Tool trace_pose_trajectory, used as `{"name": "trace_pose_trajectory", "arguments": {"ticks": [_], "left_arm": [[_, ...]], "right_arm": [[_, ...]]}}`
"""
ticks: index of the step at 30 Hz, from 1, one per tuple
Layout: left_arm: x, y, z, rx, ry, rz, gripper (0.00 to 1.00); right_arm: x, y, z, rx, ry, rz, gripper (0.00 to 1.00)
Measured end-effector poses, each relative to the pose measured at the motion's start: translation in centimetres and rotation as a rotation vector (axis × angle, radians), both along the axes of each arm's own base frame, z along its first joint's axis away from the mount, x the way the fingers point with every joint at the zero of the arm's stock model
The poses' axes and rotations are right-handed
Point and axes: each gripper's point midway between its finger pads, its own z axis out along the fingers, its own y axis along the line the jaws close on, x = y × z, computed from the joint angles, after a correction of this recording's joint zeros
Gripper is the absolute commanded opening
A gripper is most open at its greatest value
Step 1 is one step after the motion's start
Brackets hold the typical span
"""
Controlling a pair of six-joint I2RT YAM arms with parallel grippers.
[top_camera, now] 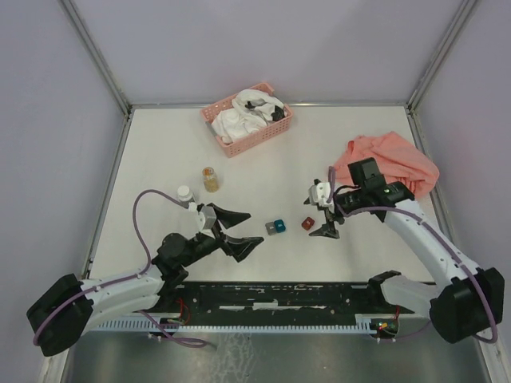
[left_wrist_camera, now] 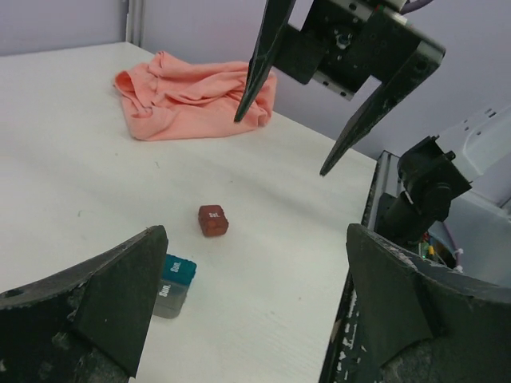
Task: Sort the pills into containers
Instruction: Open the pill container at the center of the board.
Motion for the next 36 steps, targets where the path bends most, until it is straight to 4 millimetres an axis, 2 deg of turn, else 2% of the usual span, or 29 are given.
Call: {"name": "trace_pose_trajectory", "arguments": {"ticks": [5, 10, 12, 17, 24, 30, 36], "left_arm": [[0.0, 0.5, 0.6, -0.003, -0.101, 0.017, 0.99], [-0.1, 0.9, 1.0, -0.021, -0.135, 0.030, 0.99], [0.0, 1.3, 1.9, -0.046, -0.149, 0.052, 0.98], [0.4, 3.4, 4.6, -0.134, -0.172, 0.147, 0.97], [0.9, 6.6, 6.2, -0.235, -0.113, 0.273, 0.93], [1.5, 8.0, 5.6, -0.250, -0.050, 0.345, 0.91], [2.4, 8.2, 3.3, -0.190, 0.020, 0.390, 0.90]], "right_arm": [[-0.4, 2.2, -3.8, -0.118, -0.058, 0.168, 0.97], [1.2, 4.1, -5.4, -0.160, -0.129, 0.197, 0.96], [1.7, 4.9, -5.9, -0.172, -0.149, 0.198, 0.96], [2.1, 6.8, -8.2, -0.230, -0.169, 0.225, 0.92], [2.1, 8.5, -11.2, -0.316, -0.141, 0.214, 0.85], [2.4, 9.4, -13.1, -0.374, -0.099, 0.175, 0.80], [2.9, 10.5, -13.6, -0.396, -0.090, 0.140, 0.75]]}}
